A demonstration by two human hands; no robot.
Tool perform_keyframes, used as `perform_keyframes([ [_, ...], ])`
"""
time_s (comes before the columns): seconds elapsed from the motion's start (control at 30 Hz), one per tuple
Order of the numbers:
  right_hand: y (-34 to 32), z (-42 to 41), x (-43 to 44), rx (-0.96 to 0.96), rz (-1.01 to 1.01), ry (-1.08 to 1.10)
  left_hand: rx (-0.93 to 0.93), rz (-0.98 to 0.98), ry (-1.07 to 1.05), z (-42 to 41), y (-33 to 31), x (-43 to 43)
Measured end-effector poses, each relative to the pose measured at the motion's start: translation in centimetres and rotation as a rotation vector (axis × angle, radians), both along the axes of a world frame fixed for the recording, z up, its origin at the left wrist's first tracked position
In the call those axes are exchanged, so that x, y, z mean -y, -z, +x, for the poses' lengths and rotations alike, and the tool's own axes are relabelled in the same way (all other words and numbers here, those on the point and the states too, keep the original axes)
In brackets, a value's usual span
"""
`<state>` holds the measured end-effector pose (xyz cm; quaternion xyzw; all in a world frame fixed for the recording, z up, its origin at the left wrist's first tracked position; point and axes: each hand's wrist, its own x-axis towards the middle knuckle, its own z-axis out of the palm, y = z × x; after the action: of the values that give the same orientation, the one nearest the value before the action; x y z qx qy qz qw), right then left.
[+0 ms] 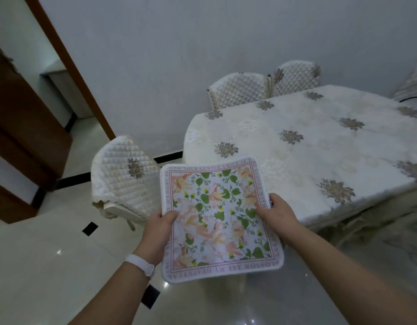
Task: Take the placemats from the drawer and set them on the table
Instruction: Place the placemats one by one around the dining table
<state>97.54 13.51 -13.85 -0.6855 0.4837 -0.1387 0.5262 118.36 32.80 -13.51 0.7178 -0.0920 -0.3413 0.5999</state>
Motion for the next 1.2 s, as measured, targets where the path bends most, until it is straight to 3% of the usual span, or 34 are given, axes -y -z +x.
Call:
perform_keyframes([
  [0.33,3.0,5.5,7.5,-0.047,0.042,0.176,-0.030,0.018,0.092,7.9,3.6,11.2],
  [0.77,3.6,22.1,17.0,-0.141,0.011,0.390,-0.112,0.054,0.288,27.9,6.6,26.9],
  [1.2,7.0,23.6,22.8,-0.171,0.060,0.560,-0.068,0.132,0.433,30.7,9.1,37.1],
])
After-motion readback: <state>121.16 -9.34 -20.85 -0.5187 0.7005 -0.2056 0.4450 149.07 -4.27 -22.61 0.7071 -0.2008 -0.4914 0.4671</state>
